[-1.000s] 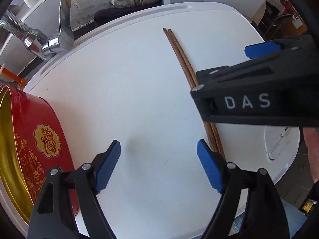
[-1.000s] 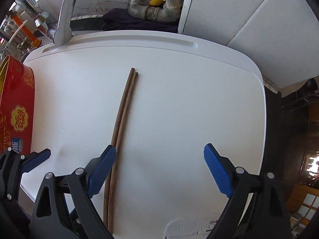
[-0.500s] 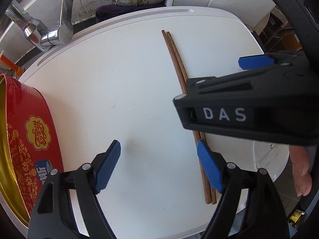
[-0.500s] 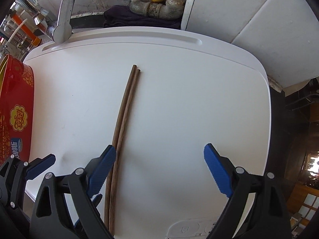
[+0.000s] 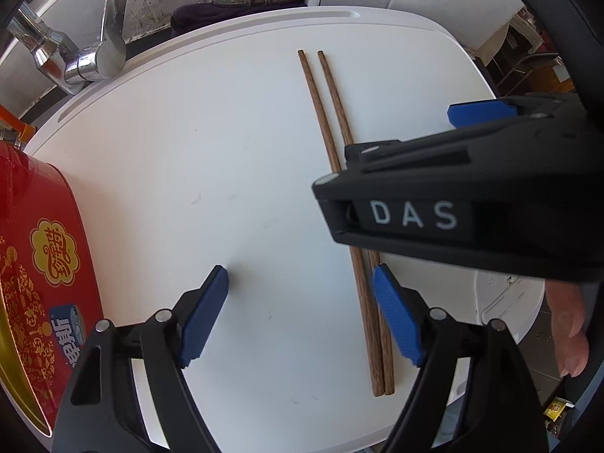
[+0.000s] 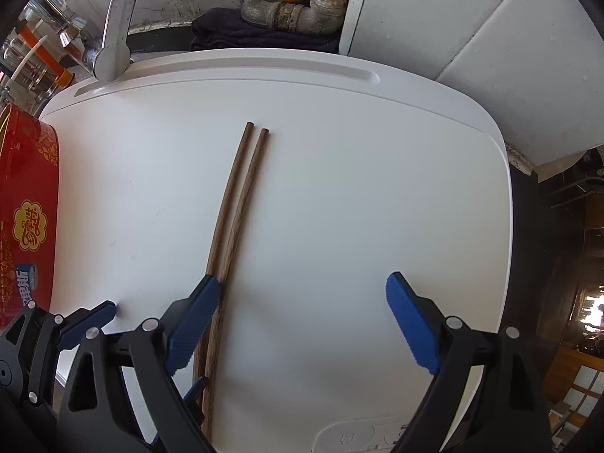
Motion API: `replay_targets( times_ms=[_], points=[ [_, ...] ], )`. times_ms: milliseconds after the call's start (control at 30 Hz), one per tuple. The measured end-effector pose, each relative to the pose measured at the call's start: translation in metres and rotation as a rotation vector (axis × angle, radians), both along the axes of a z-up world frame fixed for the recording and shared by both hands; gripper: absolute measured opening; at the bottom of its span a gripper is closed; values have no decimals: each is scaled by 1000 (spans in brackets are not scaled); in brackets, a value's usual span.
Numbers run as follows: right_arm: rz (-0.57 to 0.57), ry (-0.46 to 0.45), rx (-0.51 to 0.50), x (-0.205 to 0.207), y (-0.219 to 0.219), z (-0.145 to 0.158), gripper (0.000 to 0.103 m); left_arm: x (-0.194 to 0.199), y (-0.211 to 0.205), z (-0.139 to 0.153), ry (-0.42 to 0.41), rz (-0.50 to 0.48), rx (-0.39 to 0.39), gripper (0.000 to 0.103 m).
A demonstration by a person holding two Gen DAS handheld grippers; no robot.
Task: Organize utensils
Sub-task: 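Move both tools back over the last pair of wooden chopsticks, then grasp one wooden chopstick with each tool, then carry both wooden chopsticks over the red tin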
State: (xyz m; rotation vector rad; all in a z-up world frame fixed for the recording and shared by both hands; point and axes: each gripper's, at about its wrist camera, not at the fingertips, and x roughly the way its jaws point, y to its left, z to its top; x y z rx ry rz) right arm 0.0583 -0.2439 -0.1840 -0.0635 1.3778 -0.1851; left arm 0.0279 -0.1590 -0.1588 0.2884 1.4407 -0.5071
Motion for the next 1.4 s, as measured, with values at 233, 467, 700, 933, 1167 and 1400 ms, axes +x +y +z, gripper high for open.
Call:
replay_targets(
  times_ms=[233,467,700,933,1167,1400],
  points=[
    [-38,2,53,-3,-10,0,91,6,17,2,-7,15,6,78],
    [-108,15,123,-11,-12,-1,88,5,27,8,-73,-56,25,78],
    [-128,-16,104,-24,-3,8,9,-2,20,15,-131,-151,-39,6],
    [-157,-41,150,-30,-15,21,6,2,25,26,-161,-156,-65,6],
    [-125,-111,190,-42,-14,68,6,2,31,58,-171,-148,-95,6],
    [-59,-187,226,-41,13,114,5,9,64,98,-232,-85,-125,6]
  ],
)
